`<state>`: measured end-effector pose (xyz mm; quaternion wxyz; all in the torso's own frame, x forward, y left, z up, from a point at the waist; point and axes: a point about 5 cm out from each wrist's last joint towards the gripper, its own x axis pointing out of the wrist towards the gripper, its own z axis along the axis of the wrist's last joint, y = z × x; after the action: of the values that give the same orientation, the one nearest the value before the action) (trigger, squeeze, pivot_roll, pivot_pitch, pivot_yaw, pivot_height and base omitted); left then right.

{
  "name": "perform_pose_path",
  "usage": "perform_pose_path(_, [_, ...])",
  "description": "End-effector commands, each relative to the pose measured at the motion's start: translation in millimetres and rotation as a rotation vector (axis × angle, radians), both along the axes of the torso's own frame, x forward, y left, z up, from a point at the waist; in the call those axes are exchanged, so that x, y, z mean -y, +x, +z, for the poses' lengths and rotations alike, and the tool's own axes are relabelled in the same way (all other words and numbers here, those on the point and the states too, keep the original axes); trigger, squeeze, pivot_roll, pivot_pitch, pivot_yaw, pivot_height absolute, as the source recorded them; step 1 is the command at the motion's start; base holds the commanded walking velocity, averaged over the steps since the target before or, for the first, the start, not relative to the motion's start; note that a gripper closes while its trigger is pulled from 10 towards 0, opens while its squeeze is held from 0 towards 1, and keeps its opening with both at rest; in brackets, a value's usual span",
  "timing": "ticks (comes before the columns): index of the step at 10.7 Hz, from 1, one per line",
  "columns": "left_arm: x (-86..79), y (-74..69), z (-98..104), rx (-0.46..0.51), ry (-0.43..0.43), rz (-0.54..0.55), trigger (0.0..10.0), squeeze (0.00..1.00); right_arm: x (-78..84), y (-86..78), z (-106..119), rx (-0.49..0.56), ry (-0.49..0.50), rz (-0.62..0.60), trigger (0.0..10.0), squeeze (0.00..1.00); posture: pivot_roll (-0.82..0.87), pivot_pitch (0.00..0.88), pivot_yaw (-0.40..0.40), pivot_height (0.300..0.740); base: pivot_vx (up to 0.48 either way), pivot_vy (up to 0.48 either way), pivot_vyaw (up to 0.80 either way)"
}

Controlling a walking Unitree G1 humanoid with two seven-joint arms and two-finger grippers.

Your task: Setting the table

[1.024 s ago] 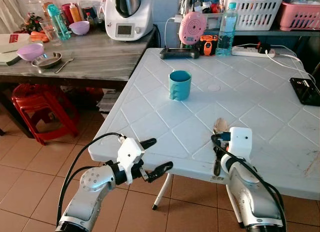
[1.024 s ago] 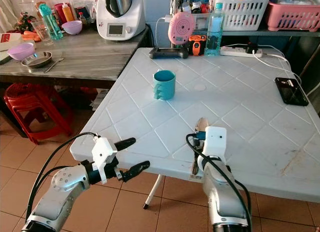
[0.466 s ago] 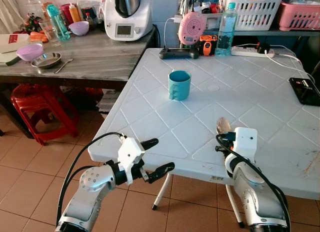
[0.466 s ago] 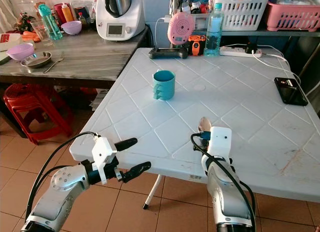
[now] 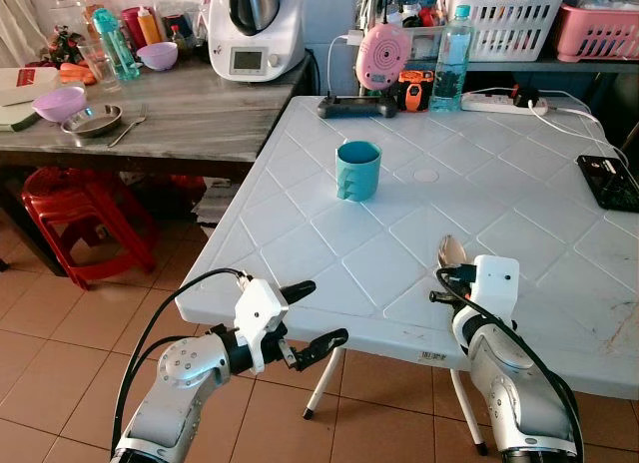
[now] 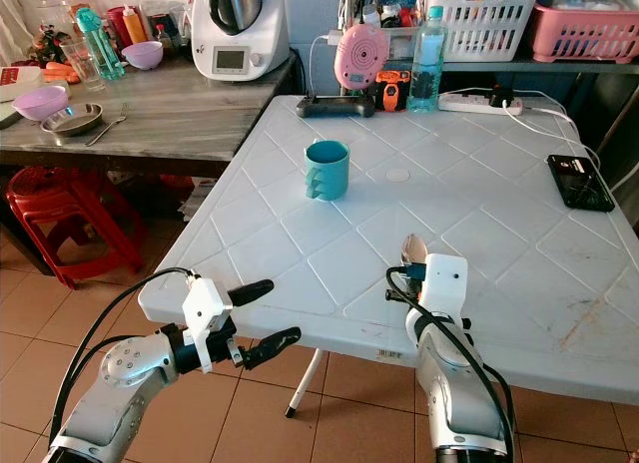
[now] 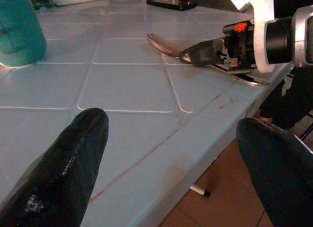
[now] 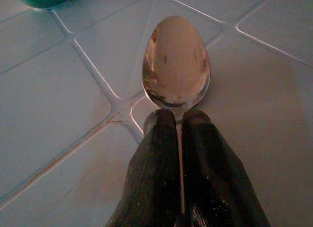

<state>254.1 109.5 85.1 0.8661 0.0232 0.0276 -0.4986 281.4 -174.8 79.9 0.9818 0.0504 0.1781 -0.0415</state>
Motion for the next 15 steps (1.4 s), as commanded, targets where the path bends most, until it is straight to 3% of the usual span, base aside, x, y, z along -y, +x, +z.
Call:
perform_pose_path(1, [-1.5,0.0,3,0.024,0.019,-0.001,10.0,0.00,-11.2,-14.2,-32,-0.152,0.069,0.021,0.0,0.00,0.05,0.020,0.098,0.740,0.000,0.000,0.00])
perform_pose_path(2, [-2.9,3.6,6,0.037,-0.006,0.046,10.0,0.00,-11.1,-12.9,-28,-0.122,0.080,0.012,0.0,0.00,0.05,0.020,0.097,0.740,0.000,0.000,0.00])
perform_pose_path(3, [-10.3,17.6,16,0.088,-0.054,0.186,10.0,0.00,-14.3,-7.3,-10,0.001,0.038,0.046,0.0,0.00,0.05,0.018,0.097,0.740,0.000,0.000,0.00])
perform_pose_path(5, [-22.5,31.5,22,0.087,-0.111,0.347,10.0,0.00,-19.7,-3.4,11,0.135,0.027,0.036,0.0,0.00,0.05,0.015,0.097,0.740,0.000,0.000,0.00])
perform_pose_path(7, [-27.8,38.6,22,0.102,-0.093,0.459,10.0,0.00,-15.6,1.6,29,0.255,0.031,0.002,0.0,0.00,0.05,0.012,0.096,0.740,0.000,0.000,0.00])
perform_pose_path(8, [-27.8,40.4,22,0.102,-0.095,0.488,10.0,0.00,-12.6,2.0,32,0.273,0.031,-0.019,10.0,0.00,0.05,0.014,0.095,0.740,0.000,0.000,0.00])
perform_pose_path(11, [-27.9,43.9,20,0.061,-0.134,0.529,10.0,0.00,-3.9,2.6,40,0.327,0.001,-0.069,10.0,0.00,0.04,0.013,0.095,0.740,0.000,0.000,0.00])
perform_pose_path(15, [-26.6,44.8,20,0.056,-0.140,0.530,10.0,0.00,-2.2,2.5,40,0.338,-0.002,-0.091,10.0,0.00,0.04,0.018,0.101,0.740,0.000,0.161,-0.59])
